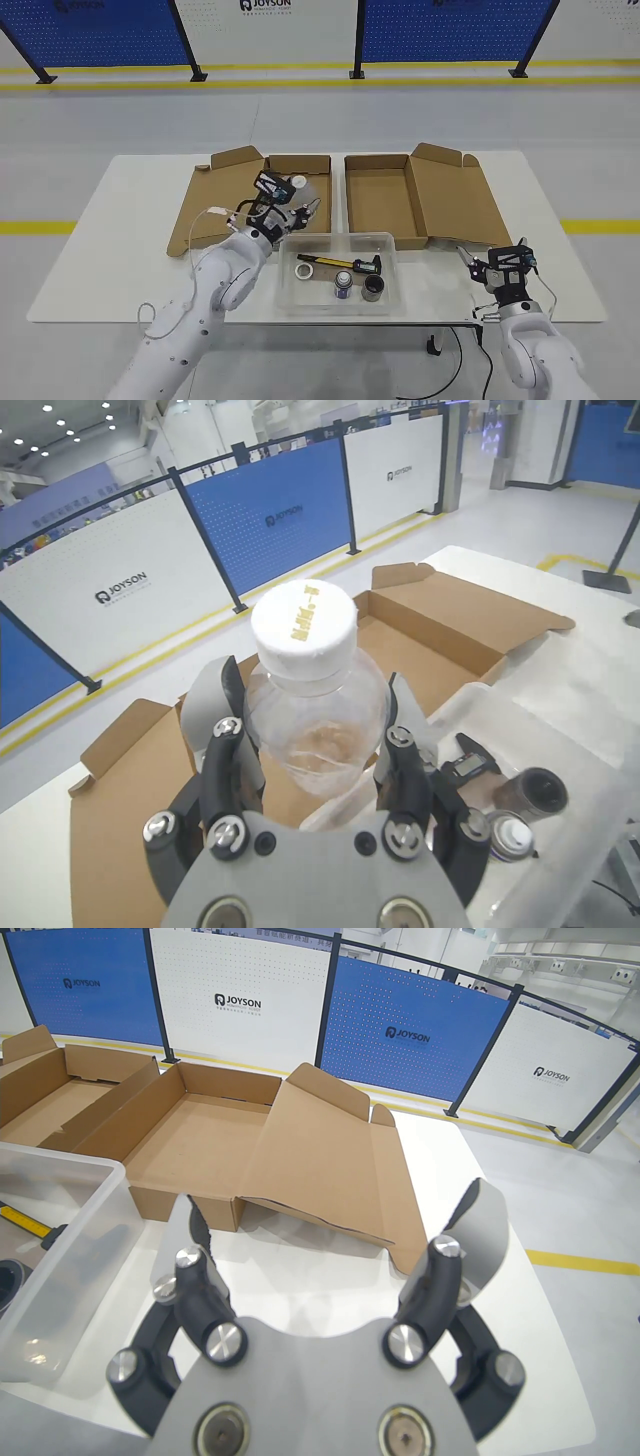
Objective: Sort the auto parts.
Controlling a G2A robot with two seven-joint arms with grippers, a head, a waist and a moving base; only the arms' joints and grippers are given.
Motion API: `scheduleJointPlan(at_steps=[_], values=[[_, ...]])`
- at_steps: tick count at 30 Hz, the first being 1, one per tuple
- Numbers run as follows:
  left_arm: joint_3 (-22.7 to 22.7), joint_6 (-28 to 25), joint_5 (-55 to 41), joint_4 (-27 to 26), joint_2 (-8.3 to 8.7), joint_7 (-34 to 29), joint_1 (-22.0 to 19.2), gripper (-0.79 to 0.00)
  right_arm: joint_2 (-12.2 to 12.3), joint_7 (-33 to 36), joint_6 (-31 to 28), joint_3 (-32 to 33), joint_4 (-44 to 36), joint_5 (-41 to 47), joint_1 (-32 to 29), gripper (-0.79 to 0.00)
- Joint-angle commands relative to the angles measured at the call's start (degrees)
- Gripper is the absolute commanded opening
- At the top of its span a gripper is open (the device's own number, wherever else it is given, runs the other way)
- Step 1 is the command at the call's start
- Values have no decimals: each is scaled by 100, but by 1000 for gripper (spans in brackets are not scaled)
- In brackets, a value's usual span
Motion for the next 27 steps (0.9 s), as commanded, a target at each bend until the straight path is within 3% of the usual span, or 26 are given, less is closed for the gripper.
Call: scheduleJointPlan(at_steps=[1, 8, 27], values=[[158, 293, -31, 264, -71, -61, -192, -785, 0, 0, 0, 0, 0, 0, 0, 0], [606, 727, 5, 1078, -295, -185, -763, -785, 0, 0, 0, 0, 0, 0, 0, 0], [1066, 1185, -210, 2992, -772, -21, -1656, -785, 0, 0, 0, 0, 0, 0, 0, 0]])
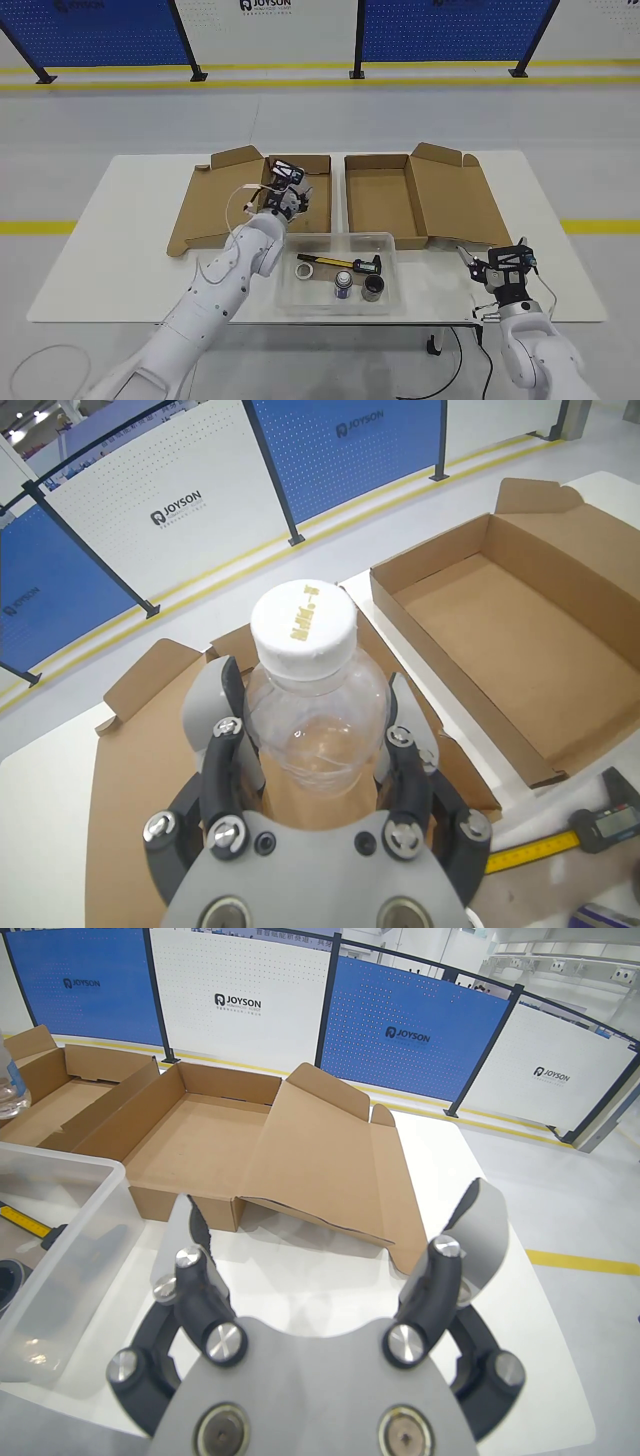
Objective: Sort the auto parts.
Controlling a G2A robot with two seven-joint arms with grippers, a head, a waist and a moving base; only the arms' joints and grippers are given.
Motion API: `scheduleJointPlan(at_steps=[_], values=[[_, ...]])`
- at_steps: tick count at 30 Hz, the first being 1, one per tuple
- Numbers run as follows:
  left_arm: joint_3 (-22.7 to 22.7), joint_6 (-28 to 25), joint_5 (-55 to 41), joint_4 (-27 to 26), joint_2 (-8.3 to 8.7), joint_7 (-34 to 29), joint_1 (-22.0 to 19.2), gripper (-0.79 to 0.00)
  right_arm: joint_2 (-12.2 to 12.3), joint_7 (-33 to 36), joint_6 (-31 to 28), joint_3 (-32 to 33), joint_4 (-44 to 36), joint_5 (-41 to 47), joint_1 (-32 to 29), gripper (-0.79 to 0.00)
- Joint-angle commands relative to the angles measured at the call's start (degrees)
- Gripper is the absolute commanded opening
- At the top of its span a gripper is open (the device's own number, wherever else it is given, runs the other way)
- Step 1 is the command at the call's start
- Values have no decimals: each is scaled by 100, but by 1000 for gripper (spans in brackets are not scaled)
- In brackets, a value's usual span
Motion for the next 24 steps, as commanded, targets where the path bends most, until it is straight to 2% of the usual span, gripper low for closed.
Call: scheduleJointPlan(at_steps=[1, 12, 24], values=[[57, 50, -133, 209, -65, 39, -106, -785, 0, 0, 0, 0, 0, 0, 0, 0], [292, 206, -112, 1183, -358, 379, -562, -785, 0, 0, 0, 0, 0, 0, 0, 0], [400, 251, -238, 1935, -638, 547, -884, -785, 0, 0, 0, 0, 0, 0, 0, 0]])
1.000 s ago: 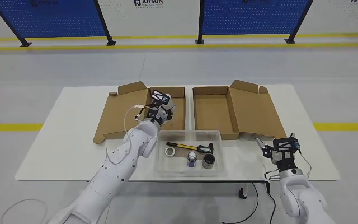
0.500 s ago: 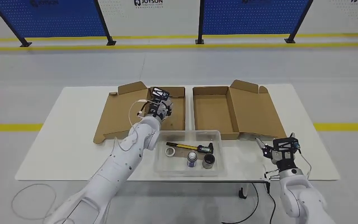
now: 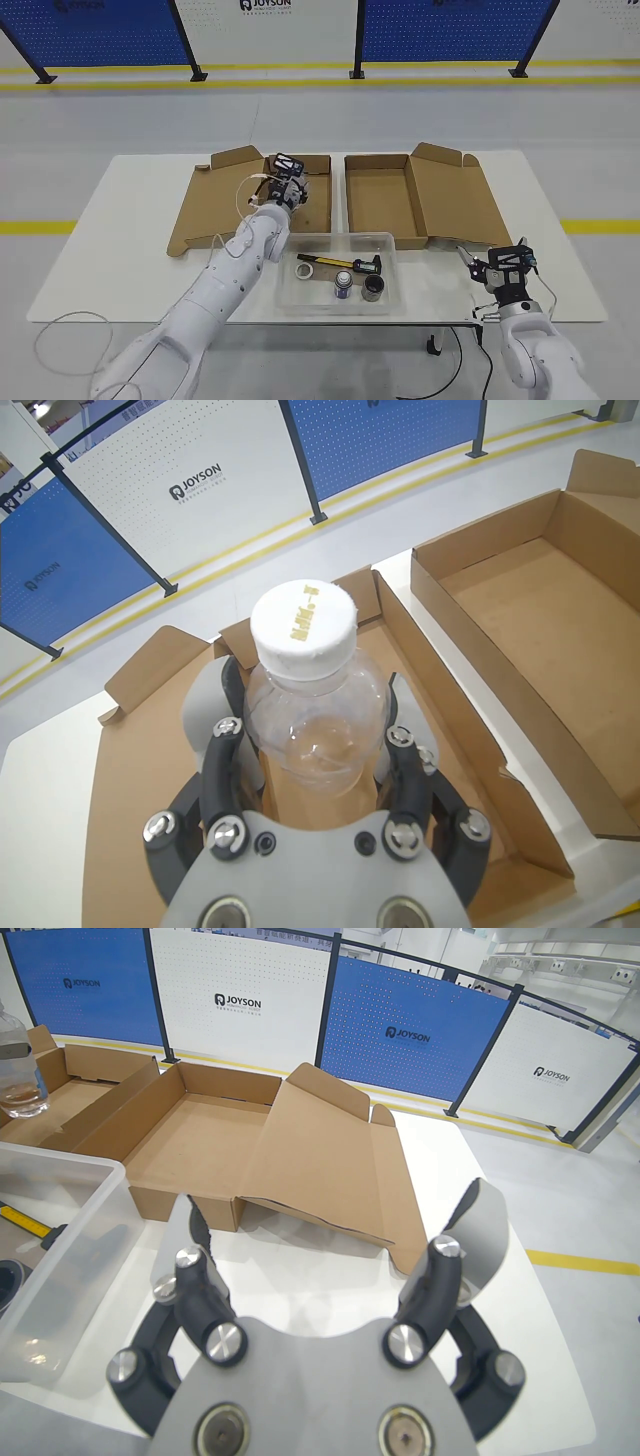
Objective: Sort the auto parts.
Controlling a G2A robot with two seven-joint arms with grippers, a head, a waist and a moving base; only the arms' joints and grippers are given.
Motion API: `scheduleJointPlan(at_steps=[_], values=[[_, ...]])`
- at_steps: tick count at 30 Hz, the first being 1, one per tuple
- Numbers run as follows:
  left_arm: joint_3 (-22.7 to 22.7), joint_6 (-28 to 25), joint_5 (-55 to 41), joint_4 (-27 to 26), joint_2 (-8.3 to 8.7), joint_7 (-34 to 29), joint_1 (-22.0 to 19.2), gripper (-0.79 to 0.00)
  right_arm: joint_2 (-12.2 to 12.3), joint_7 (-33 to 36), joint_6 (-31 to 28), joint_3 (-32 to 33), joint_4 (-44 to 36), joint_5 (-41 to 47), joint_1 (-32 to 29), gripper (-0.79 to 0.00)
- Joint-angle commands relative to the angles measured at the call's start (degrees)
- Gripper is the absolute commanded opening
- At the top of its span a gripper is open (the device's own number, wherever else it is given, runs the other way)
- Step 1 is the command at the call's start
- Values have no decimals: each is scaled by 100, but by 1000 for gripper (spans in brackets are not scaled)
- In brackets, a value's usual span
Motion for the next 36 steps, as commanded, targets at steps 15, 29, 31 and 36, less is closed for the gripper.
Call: scheduleJointPlan(at_steps=[15, 29, 31, 36], values=[[46, 43, 35, 850, -284, 248, -302, -785, 0, 0, 0, 0, 0, 0, 0, 0], [-33, 3, 118, 1341, -413, 375, -370, 0, 0, 0, 0, 0, 0, 0, 0, 0], [-49, 21, 159, 1365, -419, 353, -381, 0, 0, 0, 0, 0, 0, 0, 0, 0], [-96, 33, 337, 1311, -409, 430, -382, 0, 0, 0, 0, 0, 0, 0, 0, 0]])
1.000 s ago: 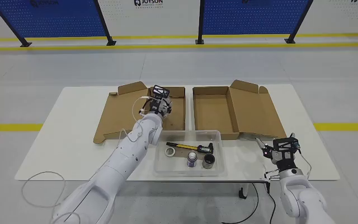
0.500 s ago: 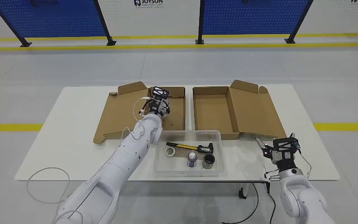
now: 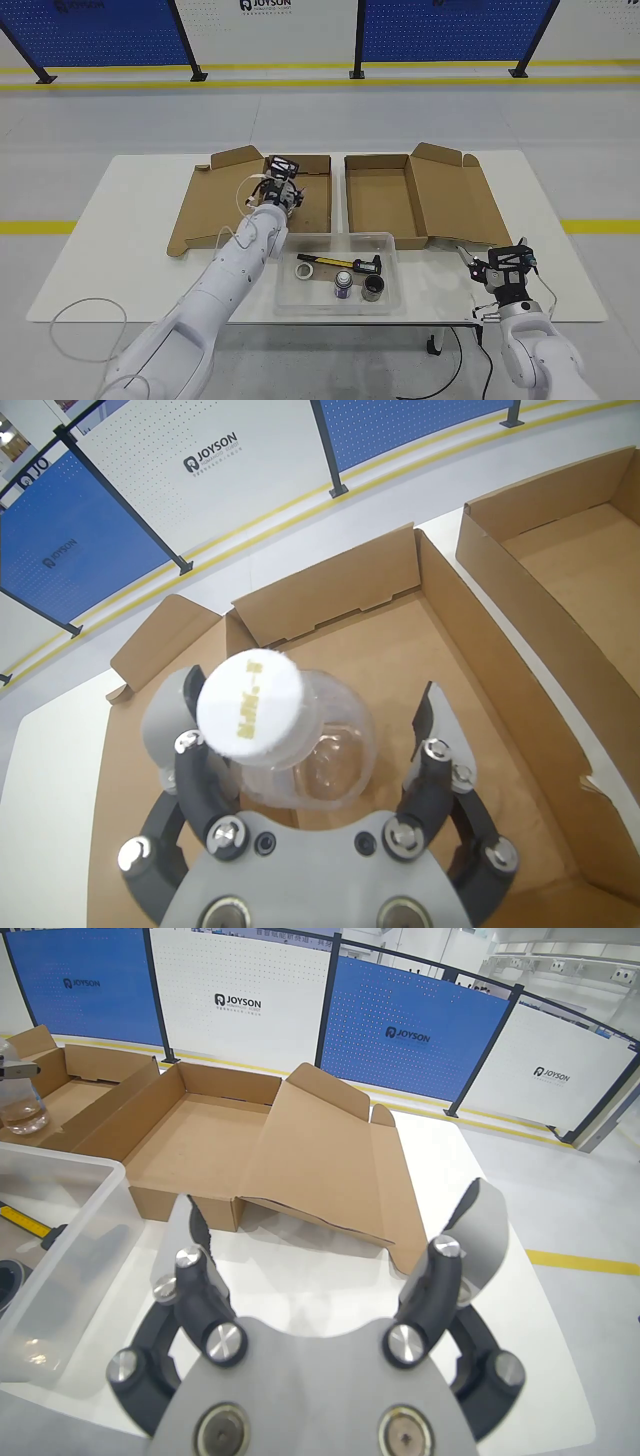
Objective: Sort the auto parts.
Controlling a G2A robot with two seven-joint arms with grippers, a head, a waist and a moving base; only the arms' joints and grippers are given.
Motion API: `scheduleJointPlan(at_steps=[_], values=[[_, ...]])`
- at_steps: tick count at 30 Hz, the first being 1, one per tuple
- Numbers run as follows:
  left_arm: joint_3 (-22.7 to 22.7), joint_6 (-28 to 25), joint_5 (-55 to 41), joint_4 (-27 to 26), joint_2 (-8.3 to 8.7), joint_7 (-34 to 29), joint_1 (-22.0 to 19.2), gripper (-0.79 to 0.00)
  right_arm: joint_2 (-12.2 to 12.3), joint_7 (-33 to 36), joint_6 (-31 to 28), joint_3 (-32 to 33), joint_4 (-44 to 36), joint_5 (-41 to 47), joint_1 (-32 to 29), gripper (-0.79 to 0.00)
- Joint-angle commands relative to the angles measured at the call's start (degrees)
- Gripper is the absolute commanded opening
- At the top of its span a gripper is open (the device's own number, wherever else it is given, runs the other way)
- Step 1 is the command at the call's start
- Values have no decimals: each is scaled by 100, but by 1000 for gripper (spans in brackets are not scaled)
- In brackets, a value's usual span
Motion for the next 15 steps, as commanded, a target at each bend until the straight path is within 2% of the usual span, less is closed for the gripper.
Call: scheduleJointPlan(at_steps=[1, 9, 15], values=[[-21, 41, 99, -39, 10, 54, 6, 0, 0, 0, 0, 0, 0, 0, 0, 0], [-224, 47, 348, -570, 105, 125, 166, 0, 0, 0, 0, 0, 0, 0, 0, 0], [-695, -83, 552, -1481, 330, -83, 483, 0, 0, 0, 0, 0, 0, 0, 0, 0]])
